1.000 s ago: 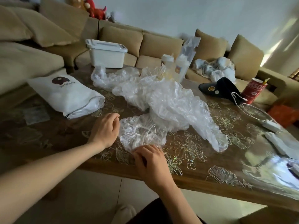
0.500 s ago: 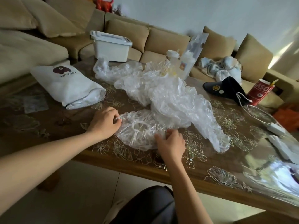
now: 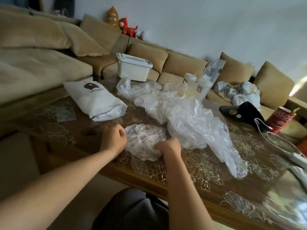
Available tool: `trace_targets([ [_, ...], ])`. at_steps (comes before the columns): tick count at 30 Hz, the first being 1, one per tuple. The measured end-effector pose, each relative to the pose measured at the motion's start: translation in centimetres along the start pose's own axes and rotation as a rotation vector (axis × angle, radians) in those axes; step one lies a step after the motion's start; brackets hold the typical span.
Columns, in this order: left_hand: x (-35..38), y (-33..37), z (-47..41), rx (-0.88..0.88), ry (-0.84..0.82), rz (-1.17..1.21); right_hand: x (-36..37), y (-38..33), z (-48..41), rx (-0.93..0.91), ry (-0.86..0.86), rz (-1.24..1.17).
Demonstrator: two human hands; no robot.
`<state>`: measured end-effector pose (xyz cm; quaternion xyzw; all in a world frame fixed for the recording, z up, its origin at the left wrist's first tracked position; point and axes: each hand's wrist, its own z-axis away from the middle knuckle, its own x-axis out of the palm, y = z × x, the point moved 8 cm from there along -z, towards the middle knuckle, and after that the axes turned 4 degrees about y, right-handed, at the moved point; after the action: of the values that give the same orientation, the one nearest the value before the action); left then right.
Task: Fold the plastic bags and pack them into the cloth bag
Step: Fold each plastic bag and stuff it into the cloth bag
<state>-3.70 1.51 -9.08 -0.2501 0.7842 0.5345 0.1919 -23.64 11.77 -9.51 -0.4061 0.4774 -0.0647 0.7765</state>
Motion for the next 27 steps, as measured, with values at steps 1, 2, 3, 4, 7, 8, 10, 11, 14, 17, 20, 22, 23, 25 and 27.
trace_targets([
  [1,-0.6,-0.3,0.0,-0.056,-0.04,0.061,-0.5,-1.7,0.0,-0.07,-0.005,0.023],
  [2,-0.7,-0.5,0.2,-0.129,-0.102,0.096,-1.7,-3.2,0.1,-0.147,0.032,0.04],
  [3,-0.8,-0.7,0.0,-0.199,-0.165,0.101,-3.1,-5.0,0.4,-0.241,0.093,0.036],
  [4,-1.2,-0.8,-0.3,-0.236,-0.215,0.084,-4.7,-6.9,1.1,-0.357,0.156,0.019],
  [7,-3.9,-0.2,-1.4,-0.289,-0.244,-0.049,-8.0,-11.5,5.5,-0.79,0.356,0.006],
  [8,-4.8,0.2,-2.0,-0.302,-0.234,-0.092,-8.3,-12.8,7.6,-0.968,0.43,0.035],
  [10,-6.8,1.2,-3.6,-0.298,-0.223,-0.157,-6.9,-14.1,11.8,-1.318,0.508,0.158],
  [11,-7.6,2.0,-4.5,-0.278,-0.252,-0.161,-5.3,-14.0,12.9,-1.421,0.496,0.255],
  [14,-9.6,5.6,-6.0,-0.062,-0.406,-0.211,-0.8,-12.4,13.9,-1.459,0.289,0.491],
  [17,-10.5,9.1,-5.4,0.151,-0.516,-0.362,1.7,-9.9,13.8,-1.285,0.114,0.627],
  [20,-6.3,9.7,-3.0,0.29,-0.641,-0.356,3.7,-5.7,14.3,-1.133,-0.022,0.62],
  [22,-2.7,8.9,-2.4,0.336,-0.614,-0.235,4.2,-3.9,15.1,-1.104,-0.016,0.443],
  [23,-1.2,8.4,-2.3,0.356,-0.601,-0.195,3.7,-3.6,14.9,-1.073,0.01,0.328],
  [25,0.5,8.0,-1.6,0.504,-0.595,-0.206,1.6,-4.0,13.3,-0.95,0.146,0.076],
  [27,1.5,8.0,-0.7,0.669,-0.601,-0.196,-0.3,-4.6,10.6,-0.796,0.281,-0.089],
])
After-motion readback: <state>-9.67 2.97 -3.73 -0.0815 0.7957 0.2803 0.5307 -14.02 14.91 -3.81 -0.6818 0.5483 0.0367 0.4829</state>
